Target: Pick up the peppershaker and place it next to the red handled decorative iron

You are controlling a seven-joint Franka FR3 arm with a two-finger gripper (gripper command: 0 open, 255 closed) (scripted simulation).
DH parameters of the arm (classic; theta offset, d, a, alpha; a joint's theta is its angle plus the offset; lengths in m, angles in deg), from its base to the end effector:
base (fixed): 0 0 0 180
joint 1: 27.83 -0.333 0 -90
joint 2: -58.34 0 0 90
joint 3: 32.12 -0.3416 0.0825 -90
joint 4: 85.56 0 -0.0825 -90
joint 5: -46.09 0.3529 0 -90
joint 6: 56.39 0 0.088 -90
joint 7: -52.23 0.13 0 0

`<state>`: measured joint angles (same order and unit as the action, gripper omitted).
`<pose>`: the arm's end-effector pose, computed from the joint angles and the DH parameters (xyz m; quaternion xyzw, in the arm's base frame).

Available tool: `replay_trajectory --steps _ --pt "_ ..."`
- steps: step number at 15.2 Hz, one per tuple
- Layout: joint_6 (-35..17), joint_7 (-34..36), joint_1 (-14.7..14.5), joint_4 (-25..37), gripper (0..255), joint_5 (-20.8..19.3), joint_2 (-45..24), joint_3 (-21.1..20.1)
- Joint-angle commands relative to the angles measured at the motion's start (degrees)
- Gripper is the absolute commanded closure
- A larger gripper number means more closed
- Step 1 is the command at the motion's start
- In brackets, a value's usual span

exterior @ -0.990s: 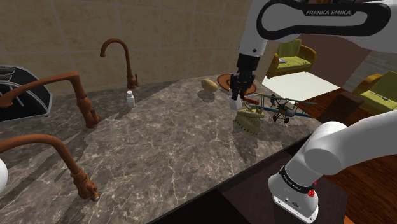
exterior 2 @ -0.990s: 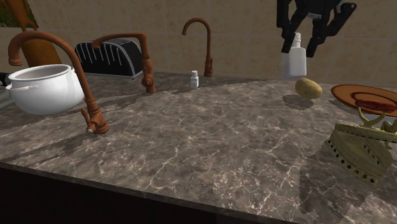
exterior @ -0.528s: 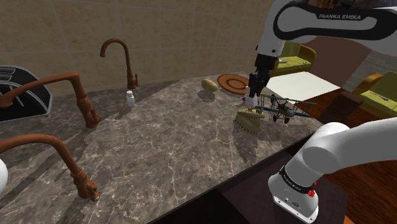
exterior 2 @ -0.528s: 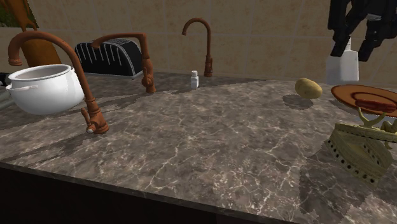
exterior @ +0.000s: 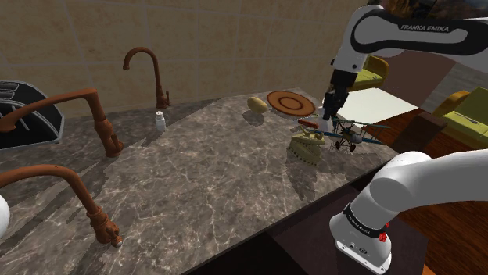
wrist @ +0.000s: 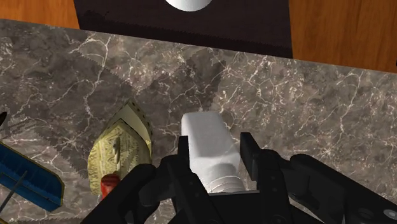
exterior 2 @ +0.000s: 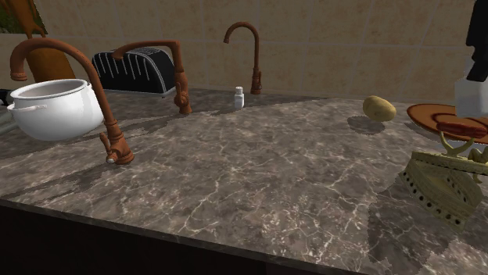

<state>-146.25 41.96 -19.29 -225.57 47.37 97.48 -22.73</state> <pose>0.2585 -0.0902 0.5176 -0.9921 0.0443 0.0825 0.0832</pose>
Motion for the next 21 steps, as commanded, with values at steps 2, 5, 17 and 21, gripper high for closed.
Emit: replay_trajectory --steps 2,5,17,21 --pt "-2.2 -0.5 0.2 -2.1 255 -0.3 -0.1 0.3" --pt "-4.6 -0.7 0.2 -4.3 255 -0.4 -0.3 0.5" --pt "-14.5 -1.7 0.4 -12.3 255 -0.8 -2.3 1.3" --pt "-18.1 -2.1 0.4 -14.6 255 -0.8 -3.6 1.6"
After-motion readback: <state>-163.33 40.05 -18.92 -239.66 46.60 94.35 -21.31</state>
